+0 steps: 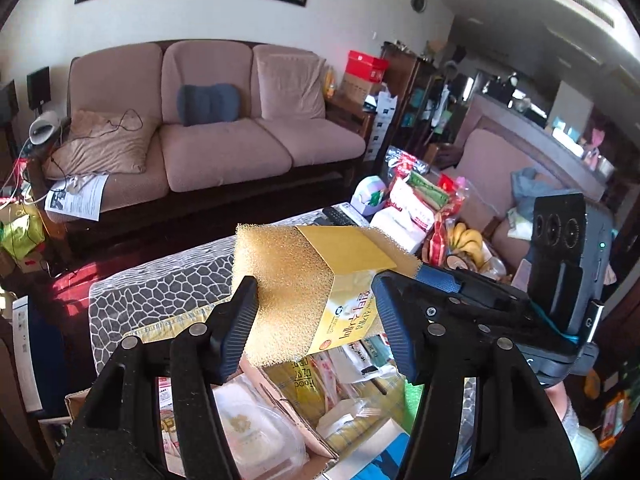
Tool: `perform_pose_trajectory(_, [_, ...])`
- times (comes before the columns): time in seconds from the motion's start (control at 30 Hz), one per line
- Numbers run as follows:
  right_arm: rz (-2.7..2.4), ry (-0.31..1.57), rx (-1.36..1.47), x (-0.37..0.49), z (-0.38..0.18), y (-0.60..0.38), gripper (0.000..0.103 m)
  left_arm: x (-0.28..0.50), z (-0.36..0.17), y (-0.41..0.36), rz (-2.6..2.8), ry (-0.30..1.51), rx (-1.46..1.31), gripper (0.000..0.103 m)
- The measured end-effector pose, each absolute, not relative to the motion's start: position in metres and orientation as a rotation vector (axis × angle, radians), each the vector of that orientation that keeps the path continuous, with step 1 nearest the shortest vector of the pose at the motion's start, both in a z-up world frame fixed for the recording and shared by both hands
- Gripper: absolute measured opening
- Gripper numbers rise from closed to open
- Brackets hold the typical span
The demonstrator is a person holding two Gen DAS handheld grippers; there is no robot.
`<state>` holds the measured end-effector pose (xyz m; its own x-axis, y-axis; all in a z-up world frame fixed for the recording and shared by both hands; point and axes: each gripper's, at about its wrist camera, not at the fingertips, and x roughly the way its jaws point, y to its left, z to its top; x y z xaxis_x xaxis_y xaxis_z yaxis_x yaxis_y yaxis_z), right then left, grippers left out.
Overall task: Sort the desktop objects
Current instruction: 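Lift the sponge with the right tool and carry it over the cardboard box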
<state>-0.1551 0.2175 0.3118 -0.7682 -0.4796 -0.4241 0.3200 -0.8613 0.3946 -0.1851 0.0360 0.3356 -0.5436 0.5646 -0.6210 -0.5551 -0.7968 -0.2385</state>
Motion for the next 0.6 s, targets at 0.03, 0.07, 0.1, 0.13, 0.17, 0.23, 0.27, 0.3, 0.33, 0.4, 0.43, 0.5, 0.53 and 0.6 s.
perform_pose_trajectory(0.03, [-2.555, -0.424, 0.738, -0.157, 0.309, 0.211, 0.051, -0.184, 0.333, 0.028, 2.315, -0.015, -0.943, 0.058])
perform_pose_trajectory(0.07, [-2.529, -0.434, 0.749, -0.160, 0.304, 0.205, 0.051, -0.184, 0.329, 0.021, 2.323, -0.014, -0.955, 0.058])
perform_pose_trajectory(0.1, [-2.506, -0.442, 0.767, -0.163, 0.297, 0.198, 0.051, -0.185, 0.322, 0.012, 2.327, -0.020, -0.972, 0.058])
perform_pose_trajectory(0.13, [-2.486, -0.445, 0.788, -0.167, 0.289, 0.190, 0.051, -0.186, 0.313, 0.004, 2.329, -0.028, -0.994, 0.058])
perform_pose_trajectory(0.17, [-2.469, -0.442, 0.809, -0.171, 0.280, 0.181, 0.051, -0.188, 0.303, -0.005, 2.334, -0.040, -1.016, 0.058])
perform_pose_trajectory(0.23, [-2.434, -0.439, 0.855, -0.180, 0.261, 0.163, 0.051, -0.191, 0.278, -0.022, 2.339, -0.064, -1.058, 0.058])
perform_pose_trajectory(0.27, [-2.414, -0.442, 0.879, -0.184, 0.250, 0.155, 0.051, -0.194, 0.266, -0.030, 2.343, -0.075, -1.076, 0.058])
perform_pose_trajectory(0.3, [-2.393, -0.446, 0.907, -0.189, 0.238, 0.147, 0.051, -0.196, 0.254, -0.037, 2.347, -0.083, -1.090, 0.058])
perform_pose_trajectory(0.33, [-2.374, -0.448, 0.932, -0.194, 0.226, 0.139, 0.051, -0.198, 0.242, -0.045, 2.346, -0.097, -1.108, 0.058])
perform_pose_trajectory(0.4, [-2.348, -0.446, 0.972, -0.203, 0.205, 0.126, 0.051, -0.203, 0.219, -0.056, 2.348, -0.123, -1.134, 0.058])
perform_pose_trajectory(0.43, [-2.339, -0.438, 0.986, -0.207, 0.195, 0.121, 0.051, -0.205, 0.209, -0.062, 2.350, -0.133, -1.142, 0.058])
perform_pose_trajectory(0.5, [-2.328, -0.421, 1.004, -0.213, 0.177, 0.112, 0.051, -0.209, 0.190, -0.070, 2.356, -0.143, -1.148, 0.058])
perform_pose_trajectory(0.53, [-2.326, -0.412, 1.007, -0.215, 0.169, 0.110, 0.051, -0.211, 0.182, -0.074, 2.357, -0.146, -1.146, 0.058])
perform_pose_trajectory(0.6, [-2.329, -0.384, 1.014, -0.219, 0.155, 0.106, 0.051, -0.214, 0.167, -0.079, 2.354, -0.164, -1.147, 0.058])
